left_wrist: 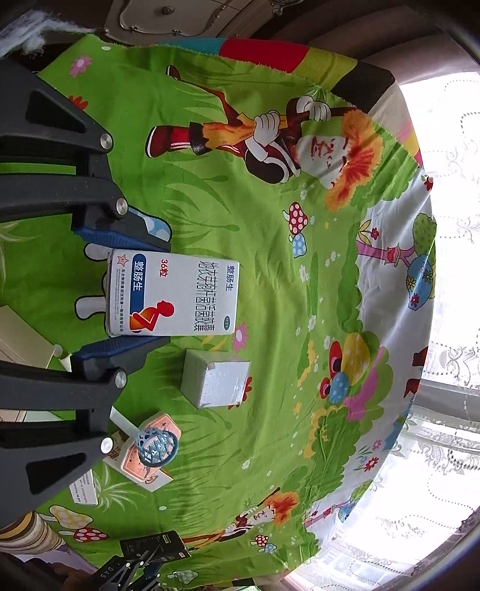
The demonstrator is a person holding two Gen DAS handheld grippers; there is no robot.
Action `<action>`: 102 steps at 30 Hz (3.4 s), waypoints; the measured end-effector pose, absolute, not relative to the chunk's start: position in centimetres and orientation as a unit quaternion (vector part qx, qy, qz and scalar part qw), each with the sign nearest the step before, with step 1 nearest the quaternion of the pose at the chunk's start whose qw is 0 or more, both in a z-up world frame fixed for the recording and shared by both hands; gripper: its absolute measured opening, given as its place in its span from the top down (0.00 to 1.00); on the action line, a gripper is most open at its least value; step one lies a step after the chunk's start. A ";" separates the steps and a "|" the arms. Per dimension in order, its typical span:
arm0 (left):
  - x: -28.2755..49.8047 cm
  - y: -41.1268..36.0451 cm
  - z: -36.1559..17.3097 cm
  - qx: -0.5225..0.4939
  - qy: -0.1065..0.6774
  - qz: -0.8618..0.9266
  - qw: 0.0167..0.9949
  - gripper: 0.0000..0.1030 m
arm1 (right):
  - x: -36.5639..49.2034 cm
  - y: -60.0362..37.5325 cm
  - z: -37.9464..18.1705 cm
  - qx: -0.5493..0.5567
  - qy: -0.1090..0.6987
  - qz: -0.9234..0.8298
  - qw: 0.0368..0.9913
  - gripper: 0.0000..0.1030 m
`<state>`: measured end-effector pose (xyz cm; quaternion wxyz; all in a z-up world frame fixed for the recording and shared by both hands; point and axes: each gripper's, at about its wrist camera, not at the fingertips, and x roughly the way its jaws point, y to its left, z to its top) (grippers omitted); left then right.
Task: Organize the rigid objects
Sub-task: 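Grasp the white red-figure medicine box with the left tool while the right tool grasps the black DORMI box, then carry both boxes into the purple-rimmed box while both tools open to release them, then withdraw both open tools back over the remaining items on the sheet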
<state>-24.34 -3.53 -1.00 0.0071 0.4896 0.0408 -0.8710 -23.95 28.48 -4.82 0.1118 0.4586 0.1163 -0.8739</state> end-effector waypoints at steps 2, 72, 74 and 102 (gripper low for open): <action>-23.7 -3.1 0.0 0.479 0.043 -0.877 0.004 0.59 | -23.1 28.9 -4.2 0.455 0.109 -0.877 0.109 0.58; -4.6 28.7 5.2 0.439 -0.017 -0.820 -0.367 0.43 | 1.8 55.9 0.4 0.406 -0.064 -0.899 -0.154 0.35; -4.4 28.0 5.8 0.426 -0.014 -0.828 -0.364 0.38 | 1.8 55.4 0.8 0.401 -0.062 -0.902 -0.147 0.35; -3.7 12.5 7.4 0.344 -0.055 -0.909 -0.228 0.14 | -0.3 43.9 4.6 0.367 -0.005 -0.923 -0.116 0.03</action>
